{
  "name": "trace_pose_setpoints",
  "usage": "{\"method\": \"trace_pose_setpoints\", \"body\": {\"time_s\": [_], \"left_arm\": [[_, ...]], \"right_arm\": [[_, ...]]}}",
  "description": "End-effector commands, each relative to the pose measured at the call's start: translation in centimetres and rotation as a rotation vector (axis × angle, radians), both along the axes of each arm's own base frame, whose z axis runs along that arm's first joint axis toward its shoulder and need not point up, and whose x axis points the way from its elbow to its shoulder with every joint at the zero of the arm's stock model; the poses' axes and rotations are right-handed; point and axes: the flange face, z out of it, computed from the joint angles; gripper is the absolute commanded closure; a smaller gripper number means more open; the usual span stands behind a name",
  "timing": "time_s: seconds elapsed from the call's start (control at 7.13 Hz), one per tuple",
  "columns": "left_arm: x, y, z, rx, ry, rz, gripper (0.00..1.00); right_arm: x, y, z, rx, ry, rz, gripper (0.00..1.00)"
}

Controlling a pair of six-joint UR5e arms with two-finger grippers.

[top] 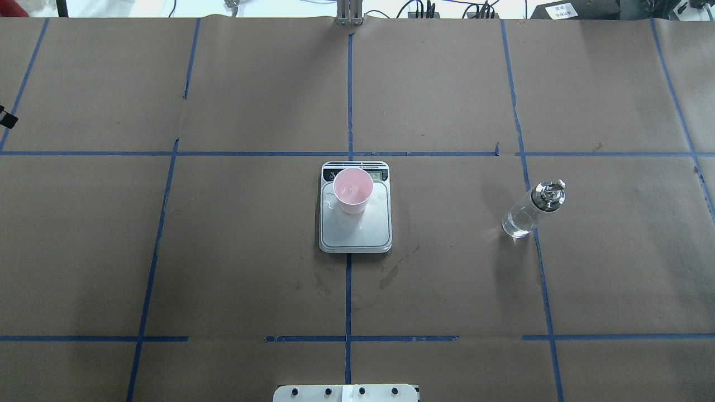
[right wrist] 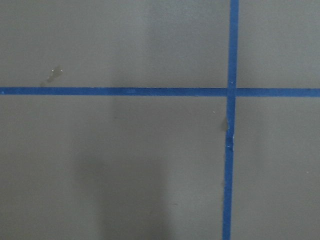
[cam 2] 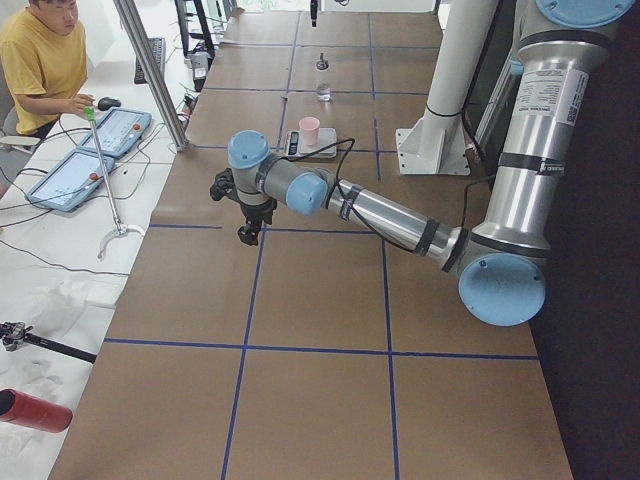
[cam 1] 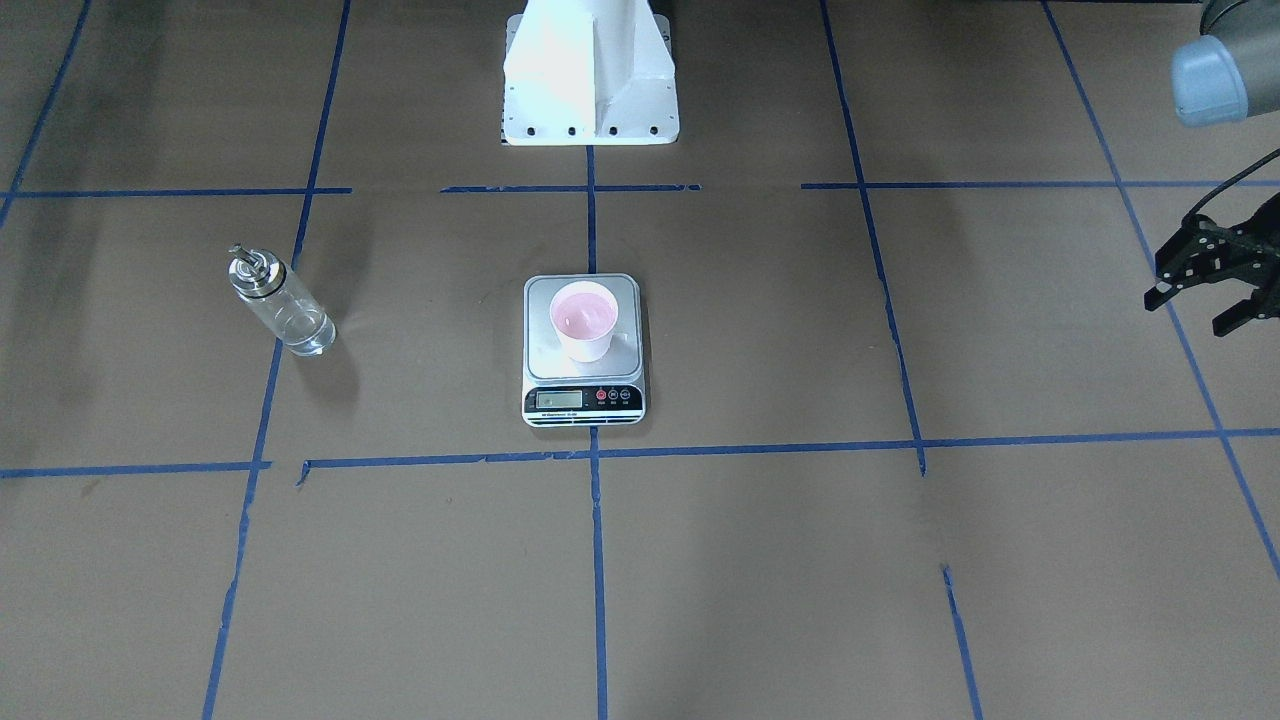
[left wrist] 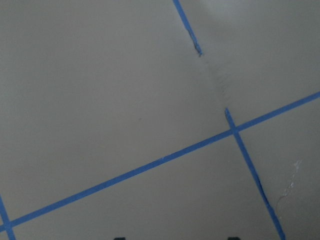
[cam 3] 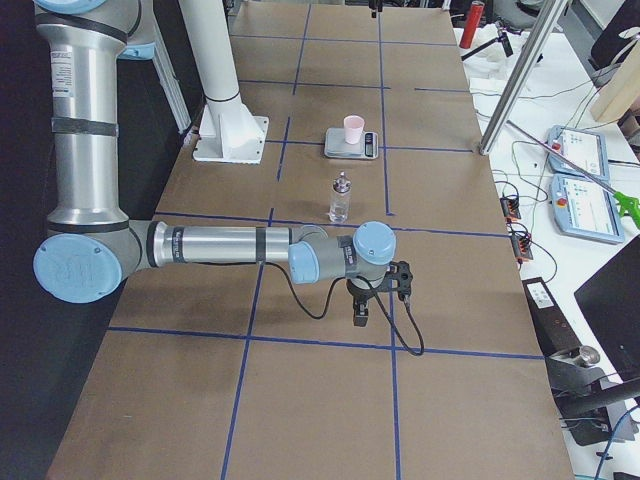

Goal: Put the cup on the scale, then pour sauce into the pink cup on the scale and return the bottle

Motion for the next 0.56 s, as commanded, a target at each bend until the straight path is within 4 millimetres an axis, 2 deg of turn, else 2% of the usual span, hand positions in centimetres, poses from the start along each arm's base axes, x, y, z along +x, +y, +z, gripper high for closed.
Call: {"method": "trace_pose_setpoints", "body": {"time_s": [0.0,0.14,0.28,0.42], "left_arm": [[-3.8,0.3,6.4,-0.093,-0.024,-0.042,0.0],[-7.8,0.1,7.8,-0.127,-0.029,-0.12,0.0],[-12.4,3.1,12.1,-0.194,-0.039,-0.197,0.0],[-14.4,4.2,13.2,-0.149,-0.056,-0.232,0.0]], "right_arm": [[4.2,-1.8,-3.9,0.042,0.015,-0.002,0.0],[4.7,-0.9,-5.3,0.071,0.022,0.01,0.0],[4.8,-0.7,-5.6,0.076,0.035,0.017,0.0],[5.0,-1.2,-6.0,0.088,0.065,0.019,0.0]]}}
